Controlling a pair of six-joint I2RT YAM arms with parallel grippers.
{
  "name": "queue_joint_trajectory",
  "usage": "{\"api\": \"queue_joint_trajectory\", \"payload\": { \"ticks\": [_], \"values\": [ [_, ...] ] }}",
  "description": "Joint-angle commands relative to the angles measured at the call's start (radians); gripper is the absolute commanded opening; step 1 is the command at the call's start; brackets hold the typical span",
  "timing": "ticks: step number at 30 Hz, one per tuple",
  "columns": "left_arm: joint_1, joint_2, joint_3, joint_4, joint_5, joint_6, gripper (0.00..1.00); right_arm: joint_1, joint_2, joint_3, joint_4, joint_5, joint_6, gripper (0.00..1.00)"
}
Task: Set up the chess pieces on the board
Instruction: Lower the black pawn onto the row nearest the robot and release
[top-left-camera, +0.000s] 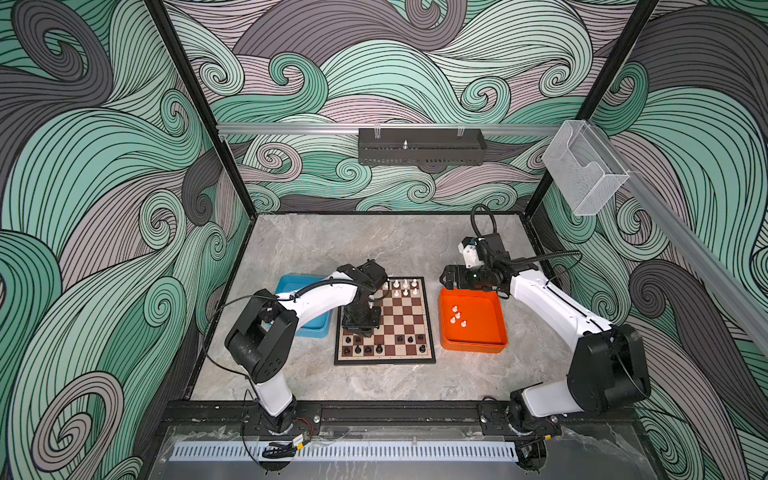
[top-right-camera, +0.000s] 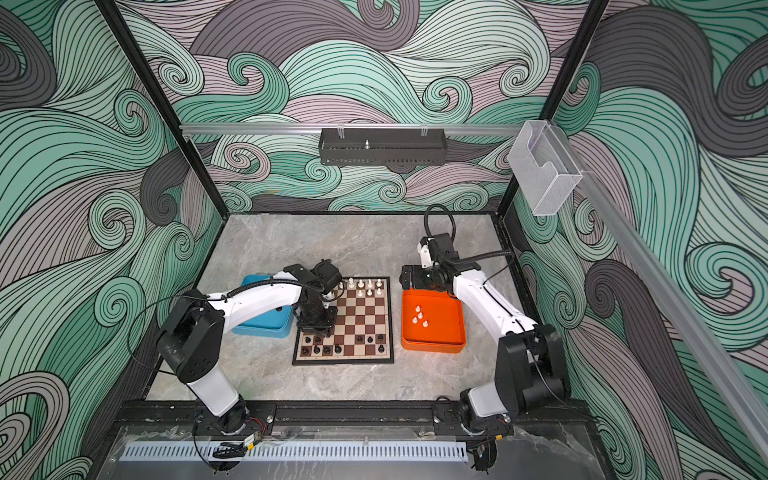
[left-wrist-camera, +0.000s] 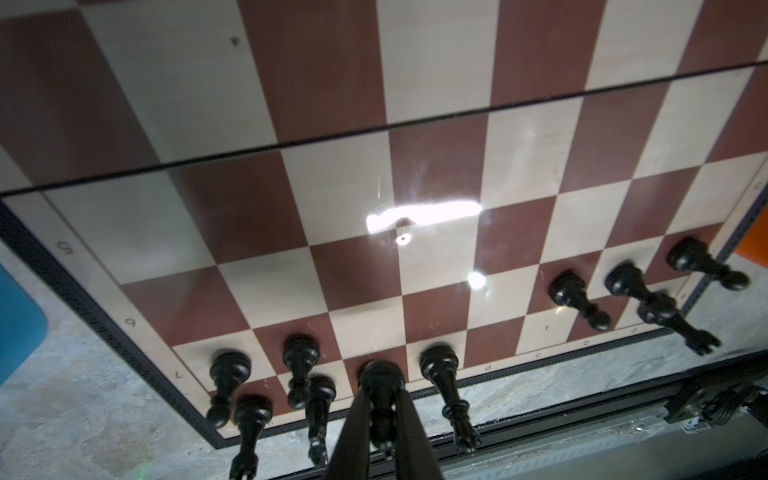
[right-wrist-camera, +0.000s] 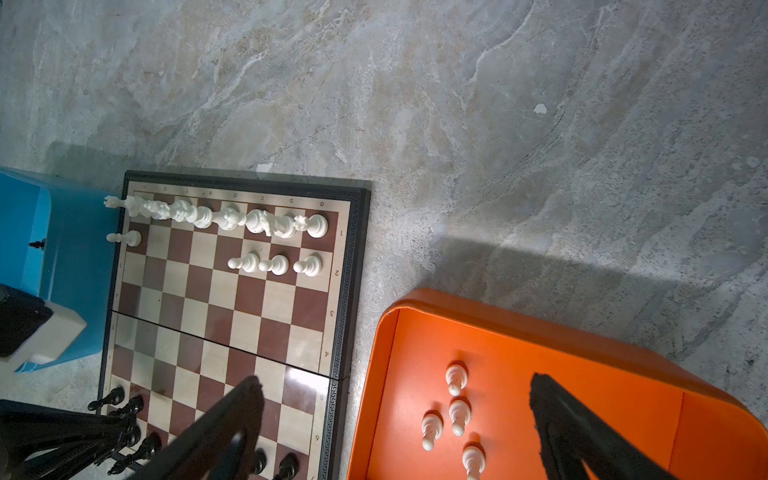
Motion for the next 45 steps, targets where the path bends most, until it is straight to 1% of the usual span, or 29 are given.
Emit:
{"api": "queue_joint_trajectory", "payload": {
  "ticks": [1, 28, 37, 45],
  "values": [
    [-0.005, 0.018, -0.006, -0.001, 0.017, -0.012, 0.13, -0.008, 0.010, -0.009, 0.006, -0.009, -0.009, 1.00],
    [-0.007, 0.064, -0.020, 0.010, 0.015, -0.001, 0.13, -0.009, 0.014, -0.013, 0.006, -0.008, -0.009, 1.00],
    [-0.008, 0.069, -0.017, 0.016, 0.016, 0.005, 0.15, -0.009, 0.017, -0.013, 0.008, -0.009, -0.009, 1.00],
    [-0.009, 0.069, -0.015, 0.017, 0.015, 0.007, 0.19, -0.010, 0.016, -0.013, 0.009, -0.010, -0.009, 1.00]
  ]
}}
